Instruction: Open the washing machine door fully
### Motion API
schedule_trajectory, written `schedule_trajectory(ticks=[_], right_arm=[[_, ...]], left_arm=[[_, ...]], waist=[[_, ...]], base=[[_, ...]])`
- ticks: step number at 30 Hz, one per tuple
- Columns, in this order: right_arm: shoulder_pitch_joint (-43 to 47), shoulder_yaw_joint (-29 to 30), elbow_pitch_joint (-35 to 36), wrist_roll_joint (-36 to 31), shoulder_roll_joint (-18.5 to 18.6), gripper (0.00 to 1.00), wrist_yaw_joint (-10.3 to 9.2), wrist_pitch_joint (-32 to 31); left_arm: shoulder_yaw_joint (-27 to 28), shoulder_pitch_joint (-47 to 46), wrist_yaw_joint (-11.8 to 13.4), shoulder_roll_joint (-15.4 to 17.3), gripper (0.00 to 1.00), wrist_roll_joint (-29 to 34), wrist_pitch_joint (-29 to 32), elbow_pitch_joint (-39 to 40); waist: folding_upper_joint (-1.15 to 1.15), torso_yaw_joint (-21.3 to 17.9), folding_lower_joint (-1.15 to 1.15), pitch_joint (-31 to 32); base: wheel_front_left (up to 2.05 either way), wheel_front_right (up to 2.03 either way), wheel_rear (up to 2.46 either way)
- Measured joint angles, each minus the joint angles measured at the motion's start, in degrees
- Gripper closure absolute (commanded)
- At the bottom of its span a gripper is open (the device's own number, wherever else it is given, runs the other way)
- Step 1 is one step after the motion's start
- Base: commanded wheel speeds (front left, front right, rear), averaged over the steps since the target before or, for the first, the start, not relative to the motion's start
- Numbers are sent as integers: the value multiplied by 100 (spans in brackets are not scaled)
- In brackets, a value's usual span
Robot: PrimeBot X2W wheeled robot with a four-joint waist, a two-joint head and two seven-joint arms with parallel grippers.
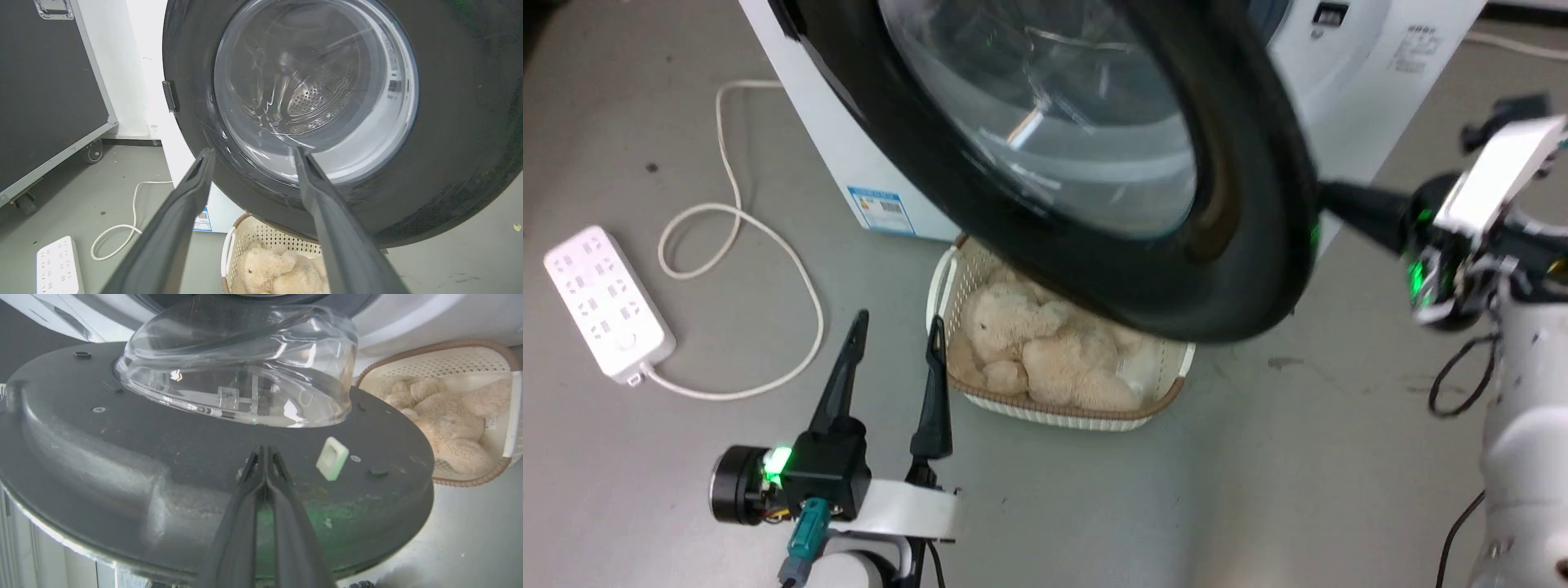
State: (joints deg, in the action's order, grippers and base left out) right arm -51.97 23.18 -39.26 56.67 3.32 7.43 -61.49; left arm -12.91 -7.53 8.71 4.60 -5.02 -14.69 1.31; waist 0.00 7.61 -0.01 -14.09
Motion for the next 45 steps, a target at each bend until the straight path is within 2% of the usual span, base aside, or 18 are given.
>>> schedule_trajectory(ticks=[7,18,26,31,32,33,34,37,39,45], right_arm=[[787,-1300,279,1294,3,100,0,71],[1873,-3520,925,2847,-20,100,0,810],[2098,-4504,1106,3415,-25,100,0,1458],[2099,-4746,1089,3548,-32,100,0,1785],[2104,-4713,1069,3535,-35,97,0,1911],[2112,-4663,1054,3508,-33,6,0,2045],[2118,-4598,1050,3493,-7,0,0,2162],[2132,-4436,1209,3265,188,0,0,2608],[2178,-4253,1472,2954,423,0,0,3121],[2748,-3935,2710,1212,1357,0,0,5036]], left_arm=[[12,185,-285,3,0,-131,0,-178],[70,523,-439,37,0,-172,0,-301],[119,649,-595,37,0,-249,0,-309],[157,660,-636,32,0,-248,0,-310],[178,678,-636,32,0,-247,0,-313],[204,708,-635,33,0,-247,0,-314],[225,740,-635,33,0,-247,0,-316],[319,772,-636,24,0,-302,0,-324],[392,781,-636,-4,0,-431,0,-324],[509,867,-635,-33,0,-487,0,-289]], waist=[[0,42,0,340],[0,119,0,708],[0,223,1,783],[0,231,1,829],[0,220,1,852],[0,201,1,875],[0,176,1,897],[0,71,1,962],[0,9,1,1038],[0,-188,1,1249]], base=[[0,0,0],[0,0,0],[0,0,0],[0,0,0],[0,0,0],[0,0,0],[0,0,0],[0,0,0],[0,0,0],[0,0,0]])
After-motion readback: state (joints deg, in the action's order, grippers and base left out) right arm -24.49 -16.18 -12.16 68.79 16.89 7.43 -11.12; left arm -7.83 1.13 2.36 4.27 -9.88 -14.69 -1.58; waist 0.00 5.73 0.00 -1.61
